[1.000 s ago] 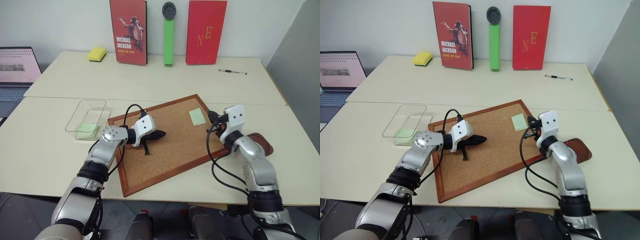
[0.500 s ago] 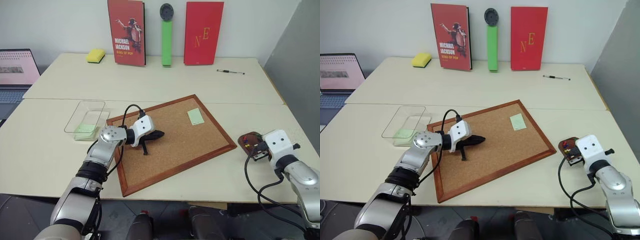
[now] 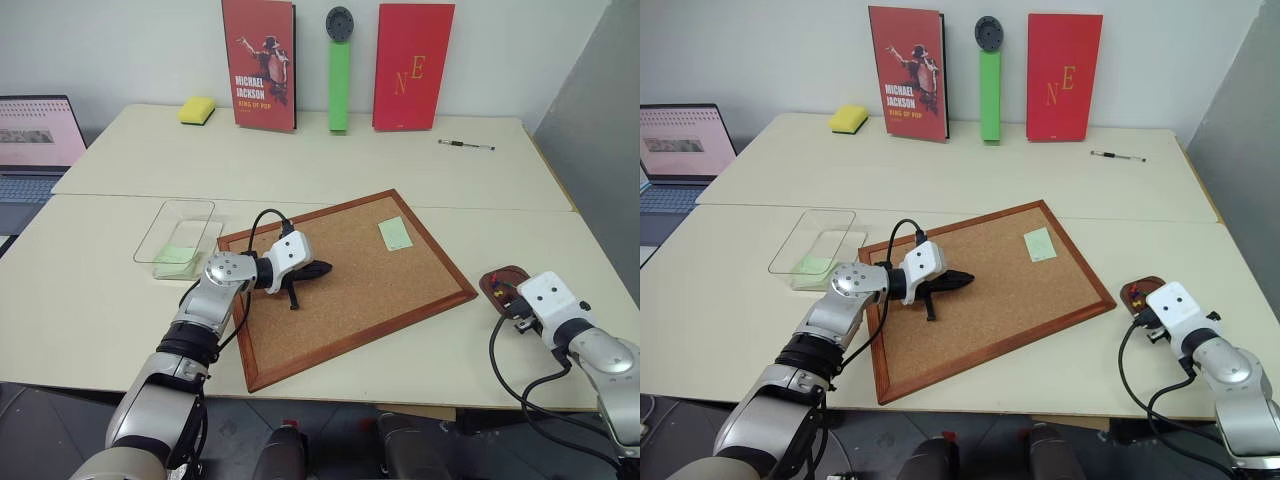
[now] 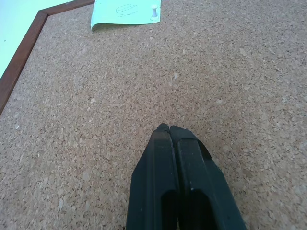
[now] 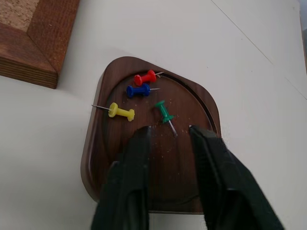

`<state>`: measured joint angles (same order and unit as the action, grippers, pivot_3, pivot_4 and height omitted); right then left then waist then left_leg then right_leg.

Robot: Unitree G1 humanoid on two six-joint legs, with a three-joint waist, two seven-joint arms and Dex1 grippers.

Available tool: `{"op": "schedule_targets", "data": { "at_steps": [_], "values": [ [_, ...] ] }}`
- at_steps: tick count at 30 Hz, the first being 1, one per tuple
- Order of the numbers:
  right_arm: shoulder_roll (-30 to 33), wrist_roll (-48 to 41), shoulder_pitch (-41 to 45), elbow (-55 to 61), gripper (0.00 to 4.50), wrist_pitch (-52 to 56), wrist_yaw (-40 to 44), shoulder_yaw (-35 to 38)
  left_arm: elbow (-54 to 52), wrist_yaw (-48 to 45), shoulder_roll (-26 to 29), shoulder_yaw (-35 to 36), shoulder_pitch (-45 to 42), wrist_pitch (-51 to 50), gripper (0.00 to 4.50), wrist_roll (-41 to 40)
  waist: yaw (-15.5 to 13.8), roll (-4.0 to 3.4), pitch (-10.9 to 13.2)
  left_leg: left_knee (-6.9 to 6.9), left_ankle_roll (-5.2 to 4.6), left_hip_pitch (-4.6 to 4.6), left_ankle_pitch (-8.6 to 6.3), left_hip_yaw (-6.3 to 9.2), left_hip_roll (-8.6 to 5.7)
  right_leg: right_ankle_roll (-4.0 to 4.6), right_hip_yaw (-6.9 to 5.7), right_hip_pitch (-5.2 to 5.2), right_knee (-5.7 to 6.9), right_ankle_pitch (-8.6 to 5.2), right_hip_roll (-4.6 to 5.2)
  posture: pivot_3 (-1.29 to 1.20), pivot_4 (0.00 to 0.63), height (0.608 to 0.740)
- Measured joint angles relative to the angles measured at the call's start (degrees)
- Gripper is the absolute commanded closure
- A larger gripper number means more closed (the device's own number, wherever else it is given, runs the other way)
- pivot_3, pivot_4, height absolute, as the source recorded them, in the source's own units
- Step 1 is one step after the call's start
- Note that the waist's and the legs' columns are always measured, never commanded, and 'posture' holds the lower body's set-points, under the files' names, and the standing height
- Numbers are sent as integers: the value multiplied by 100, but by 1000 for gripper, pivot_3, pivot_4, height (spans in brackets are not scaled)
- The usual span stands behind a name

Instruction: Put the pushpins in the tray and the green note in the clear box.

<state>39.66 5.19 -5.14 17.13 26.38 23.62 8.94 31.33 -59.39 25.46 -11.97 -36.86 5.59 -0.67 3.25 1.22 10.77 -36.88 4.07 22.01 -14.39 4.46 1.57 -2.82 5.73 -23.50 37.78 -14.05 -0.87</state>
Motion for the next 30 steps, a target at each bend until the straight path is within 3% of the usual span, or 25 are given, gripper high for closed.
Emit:
{"op": "schedule_targets", "data": {
  "at_steps": [2, 7, 12, 17, 21, 30],
  "values": [
    [91, 59, 19, 78, 1958, -1, -1, 33, 3, 2, 0, 7, 0, 1, 4500, 0, 0, 0, 0, 0, 0, 0, 0, 0, 0, 0, 0, 0, 0, 0, 0, 0, 150, 740],
    [-22, -191, 683, 644, 1958, 111, 62, 154, 90, 0, 7, 22, -40, 16, 4500, 3, 3, 0, 0, -2, 0, -2, 0, 3, 1, 0, -2, 1, 1, 0, -2, 0, 150, 740],
    [-1154, -755, 1399, 829, 1958, 162, -6, -305, 110, -12, -26, -3, -65, 36, 4500, 3, -8, 9, -3, -1, 0, 0, 0, 9, 1, -1, -7, 5, 2, 1, -3, 0, 150, 740],
    [-2235, -923, 1882, 58, 1958, 59, -268, -839, 124, -9, -33, -5, -79, 73, 4500, 4, -7, 9, -2, 0, 0, 4, 0, 8, -3, -8, -5, 3, 0, 5, 0, 0, 150, 740],
    [-2732, -872, 2274, -973, 1958, -249, -424, -1113, 124, 2, -41, -2, -79, 68, 4500, 6, -7, 8, -2, 0, 0, 3, 0, 9, -3, -7, -6, 1, 1, 6, 0, 0, 150, 740],
    [-2972, -818, 2821, -2331, 1958, -872, -497, -1256, 85, 2, -39, 1, -72, 12, 4500, 5, -10, 8, -2, 1, 0, 2, 0, 10, -3, -8, -7, 1, 7, 6, -1, 0, 150, 740]
  ]
}}
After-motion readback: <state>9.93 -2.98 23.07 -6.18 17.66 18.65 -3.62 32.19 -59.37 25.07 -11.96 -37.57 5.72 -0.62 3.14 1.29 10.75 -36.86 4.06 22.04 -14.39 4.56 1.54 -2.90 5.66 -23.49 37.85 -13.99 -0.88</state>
